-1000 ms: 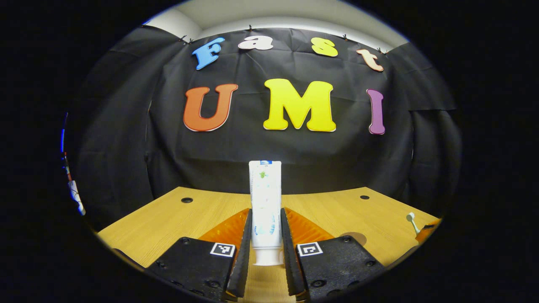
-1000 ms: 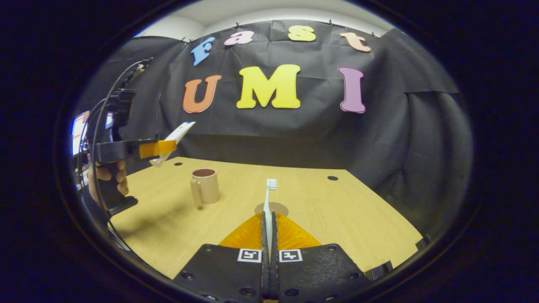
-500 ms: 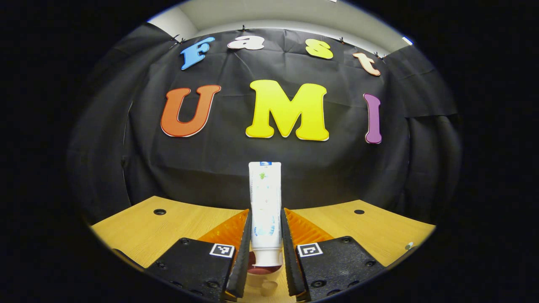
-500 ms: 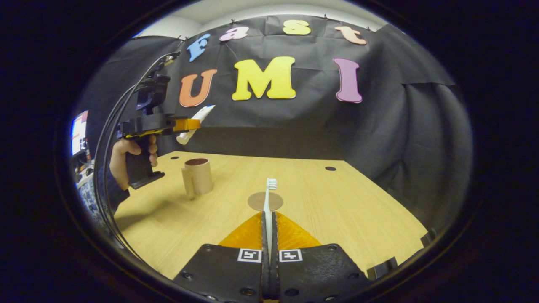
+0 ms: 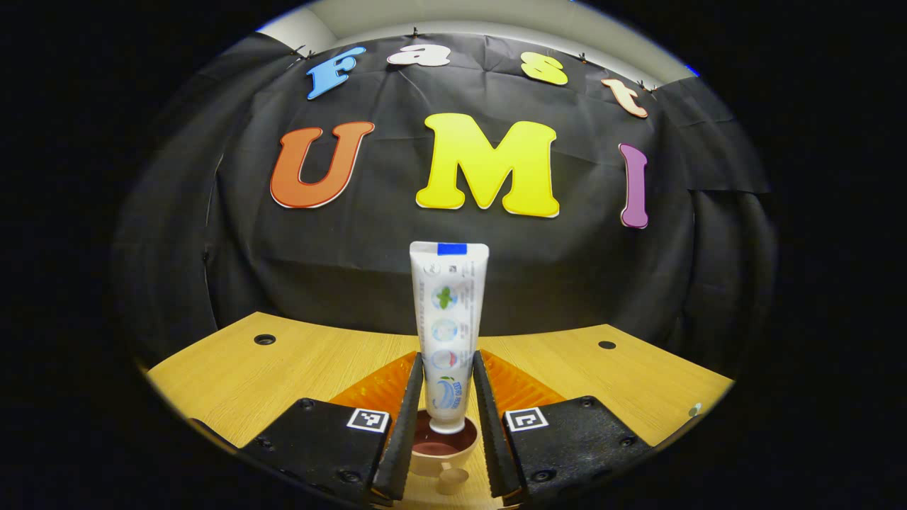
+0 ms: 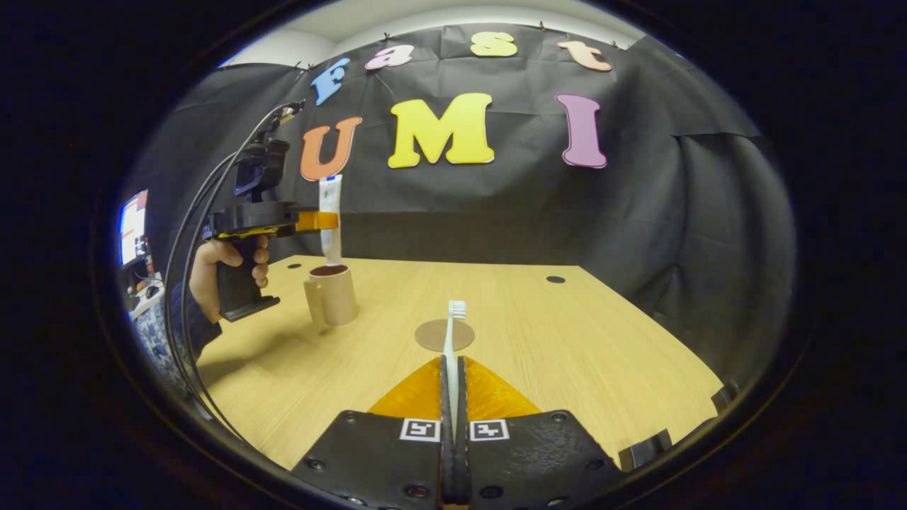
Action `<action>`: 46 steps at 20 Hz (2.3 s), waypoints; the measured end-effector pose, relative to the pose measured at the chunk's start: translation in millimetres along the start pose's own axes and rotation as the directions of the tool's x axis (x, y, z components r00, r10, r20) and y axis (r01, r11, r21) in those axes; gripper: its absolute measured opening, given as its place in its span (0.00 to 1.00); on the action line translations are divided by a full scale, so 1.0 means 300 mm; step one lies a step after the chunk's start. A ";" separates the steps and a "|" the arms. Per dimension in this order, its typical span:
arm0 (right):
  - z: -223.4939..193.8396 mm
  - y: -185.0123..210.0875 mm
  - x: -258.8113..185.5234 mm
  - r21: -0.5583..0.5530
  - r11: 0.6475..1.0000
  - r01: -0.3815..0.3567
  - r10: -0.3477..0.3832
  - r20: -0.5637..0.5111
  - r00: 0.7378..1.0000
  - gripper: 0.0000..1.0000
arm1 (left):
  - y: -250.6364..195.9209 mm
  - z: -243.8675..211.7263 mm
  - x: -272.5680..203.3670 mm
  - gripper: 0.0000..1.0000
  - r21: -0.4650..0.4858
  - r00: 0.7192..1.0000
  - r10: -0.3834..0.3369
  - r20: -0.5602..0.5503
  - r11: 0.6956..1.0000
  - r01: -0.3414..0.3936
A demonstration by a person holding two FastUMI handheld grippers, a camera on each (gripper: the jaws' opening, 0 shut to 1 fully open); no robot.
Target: Put the toothbrush and toothpaste on the desktop into the cup, then pick up the cup and place it on the coaster on the desktop.
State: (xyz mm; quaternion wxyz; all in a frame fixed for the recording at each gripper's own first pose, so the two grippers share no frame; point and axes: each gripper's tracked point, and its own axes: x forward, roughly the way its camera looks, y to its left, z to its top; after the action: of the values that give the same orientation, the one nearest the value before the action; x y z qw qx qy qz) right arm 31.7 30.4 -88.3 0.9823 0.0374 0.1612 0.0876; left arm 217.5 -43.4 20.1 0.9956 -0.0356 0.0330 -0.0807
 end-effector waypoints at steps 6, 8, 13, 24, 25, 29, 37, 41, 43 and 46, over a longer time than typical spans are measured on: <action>0.001 0.001 -0.006 -0.001 1.000 -0.002 0.002 -0.002 1.000 0.00 | 0.015 0.002 -0.008 0.44 0.000 1.000 0.005 0.004 1.000 -0.005; 0.003 0.001 -0.006 -0.005 1.000 -0.002 0.002 -0.001 1.000 0.01 | 0.021 0.012 -0.014 0.44 -0.008 1.000 0.000 0.010 1.000 0.000; 0.030 0.040 0.012 -0.014 1.000 -0.022 0.022 0.004 1.000 0.00 | 0.055 0.015 -0.064 0.69 -0.035 1.000 0.021 0.021 0.999 -0.020; 0.266 0.298 0.167 -0.005 0.991 -0.133 0.133 0.074 0.988 0.00 | 0.130 -0.078 -0.198 0.99 -0.023 0.999 0.033 -0.010 0.999 -0.033; 0.306 0.326 0.193 -0.002 0.990 -0.138 0.137 0.093 0.986 0.00 | 0.137 -0.079 -0.211 0.99 -0.022 0.999 0.031 -0.005 0.999 -0.031; 0.446 0.455 0.291 0.007 0.984 -0.180 0.177 0.145 0.973 0.00 | 0.153 -0.088 -0.252 0.99 0.002 0.999 0.005 0.047 1.000 -0.005; 0.647 0.685 0.568 0.010 0.980 -0.200 0.190 0.270 0.944 0.00 | 0.225 -0.152 -0.250 0.99 -0.050 0.999 0.018 0.039 0.999 -0.016; 0.695 0.752 0.646 0.008 0.979 -0.203 0.189 0.330 0.925 0.00 | 0.253 -0.155 -0.244 0.98 -0.089 0.999 0.031 0.034 0.996 -0.028; 0.678 0.766 0.677 0.002 0.979 -0.202 0.191 0.320 0.928 0.00 | 0.235 -0.177 -0.239 0.98 -0.128 1.000 -0.002 0.000 0.992 0.002; 0.666 0.772 0.704 0.016 0.977 -0.212 0.197 0.304 0.932 0.01 | 0.255 -0.166 -0.254 0.98 -0.137 1.000 0.011 0.008 0.991 -0.009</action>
State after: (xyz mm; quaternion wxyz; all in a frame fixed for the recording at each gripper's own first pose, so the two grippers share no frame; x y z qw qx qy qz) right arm 256.0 287.6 58.6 0.9797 0.0906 0.0072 0.1787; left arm 151.1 41.0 -30.6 0.9913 -0.1039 0.0342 -0.0730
